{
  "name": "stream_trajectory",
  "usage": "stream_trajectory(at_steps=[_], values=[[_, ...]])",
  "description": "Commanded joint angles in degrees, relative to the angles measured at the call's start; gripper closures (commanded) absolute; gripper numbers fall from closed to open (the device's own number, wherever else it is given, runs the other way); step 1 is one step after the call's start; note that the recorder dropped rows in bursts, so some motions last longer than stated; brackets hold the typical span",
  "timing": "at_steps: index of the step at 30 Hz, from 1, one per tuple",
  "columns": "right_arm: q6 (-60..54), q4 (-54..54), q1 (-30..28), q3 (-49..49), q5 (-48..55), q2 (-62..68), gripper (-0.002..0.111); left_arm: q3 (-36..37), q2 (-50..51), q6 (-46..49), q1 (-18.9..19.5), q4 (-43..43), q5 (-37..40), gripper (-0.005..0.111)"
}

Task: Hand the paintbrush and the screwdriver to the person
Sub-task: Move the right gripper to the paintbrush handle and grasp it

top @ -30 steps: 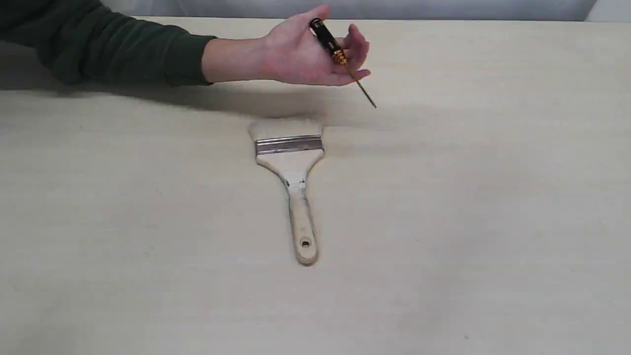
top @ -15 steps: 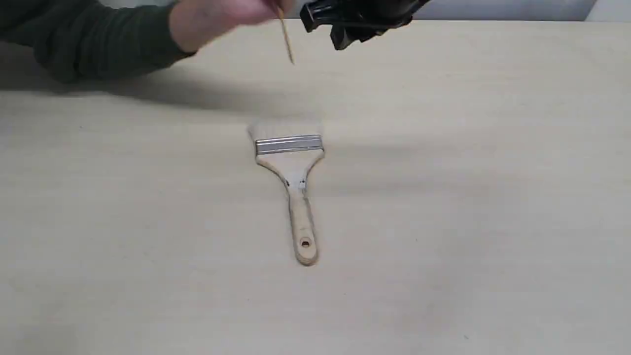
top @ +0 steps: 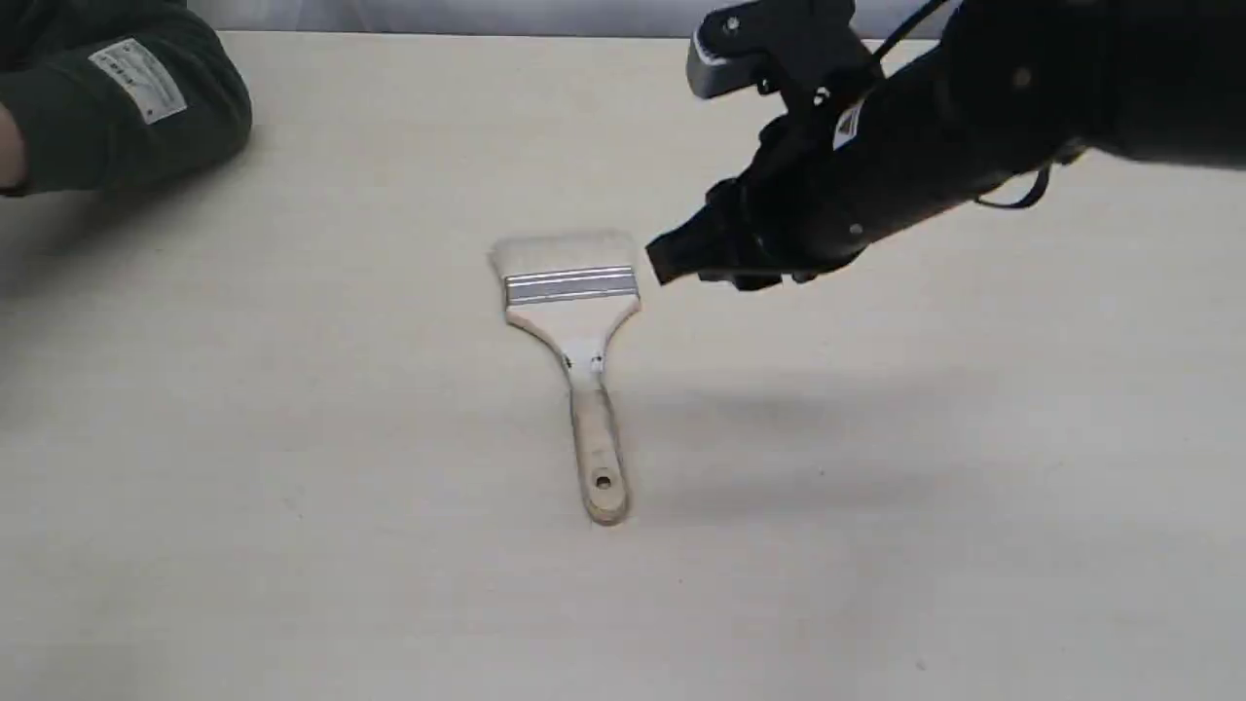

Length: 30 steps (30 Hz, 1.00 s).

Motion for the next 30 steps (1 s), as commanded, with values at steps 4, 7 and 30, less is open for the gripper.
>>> stream_trajectory(at_steps=[4, 7, 30], values=[[-0.05, 0.26, 4.66, 5.23, -7.8, -0.75, 0.074, 0.12, -0.14, -0.12, -0.27, -0.17, -0.63, 0.107], [-0.05, 0.26, 5.23, 5.9, -9.16, -0.75, 0.074, 0.12, -0.14, -0.12, -0.27, -0.17, -0.63, 0.107], [0.16, 3.65, 5.23, 10.38, -16.86, -0.65, 0.057, 0.12, -0.14, -0.12, -0.27, -0.28, -0.46, 0.107]])
